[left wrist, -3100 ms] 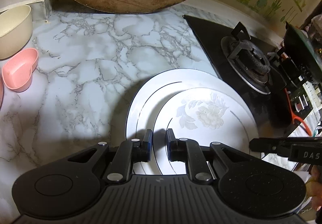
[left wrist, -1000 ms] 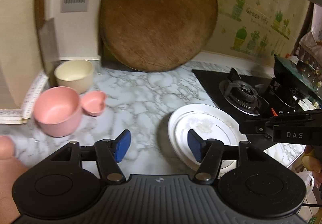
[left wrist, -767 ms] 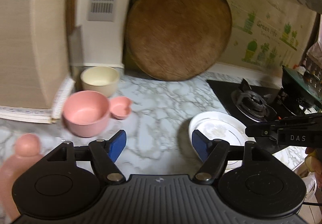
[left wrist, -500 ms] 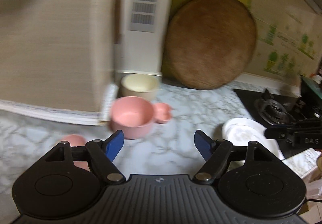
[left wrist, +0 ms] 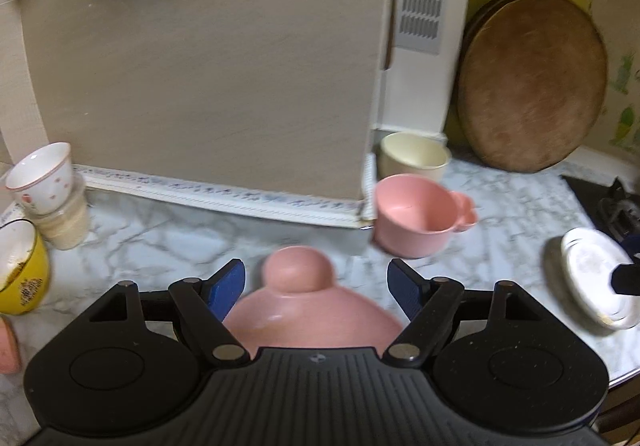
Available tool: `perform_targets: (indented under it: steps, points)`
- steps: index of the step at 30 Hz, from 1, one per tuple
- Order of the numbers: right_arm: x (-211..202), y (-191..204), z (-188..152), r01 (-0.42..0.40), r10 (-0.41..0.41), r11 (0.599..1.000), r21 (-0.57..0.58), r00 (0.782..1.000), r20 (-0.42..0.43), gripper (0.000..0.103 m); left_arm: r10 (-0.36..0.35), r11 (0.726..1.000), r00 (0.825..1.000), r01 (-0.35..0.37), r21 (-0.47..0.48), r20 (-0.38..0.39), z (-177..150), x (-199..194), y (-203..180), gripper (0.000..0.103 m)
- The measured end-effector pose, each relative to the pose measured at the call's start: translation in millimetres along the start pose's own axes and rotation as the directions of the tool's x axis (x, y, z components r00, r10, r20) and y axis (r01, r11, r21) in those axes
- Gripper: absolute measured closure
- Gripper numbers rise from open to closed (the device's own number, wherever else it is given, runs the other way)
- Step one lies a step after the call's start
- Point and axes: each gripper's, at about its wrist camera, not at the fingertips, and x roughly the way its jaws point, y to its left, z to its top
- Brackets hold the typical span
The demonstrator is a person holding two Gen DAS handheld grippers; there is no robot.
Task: Organize plates and bowls
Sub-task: 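Move both tools to the pink bear-shaped plate and close on its rim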
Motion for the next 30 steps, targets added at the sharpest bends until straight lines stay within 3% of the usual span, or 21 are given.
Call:
perform_targets:
  steps: [7,12,17,23,30]
  points:
    - [32,27,-11,-0.095,0.096,0.995,0.020,0.990,-0.107,0.001,-0.013,1.000,0.999,0.013,0.000,-0.044,-10,27,32,0.025]
    - [52,60,-21,-0.070,0.072,0.997,0.019,0.979,-0.193,0.001,-0.074,0.995,0.993,0.079,0.056,-0.091,-11,49,42,0.025]
    - [67,89,-30,-0.123,0.130,0.992,0.043,0.945,-0.302,0.002,-0.075,0.994,0.990,0.084,0.067,-0.121,-15,74,55,0.025]
    - [86,107,-43,-0.115,0.144,0.989,0.094,0.898,-0.417,0.009,-0.080,0.995,0.986,0.087,0.046,-0.149,-19,93,68,0.025]
    - [106,118,-54,-0.067,0.144,0.982,0.176,0.872,-0.469,0.017,-0.093,0.992,0.979,0.107,0.070,-0.181,-23,107,68,0.025]
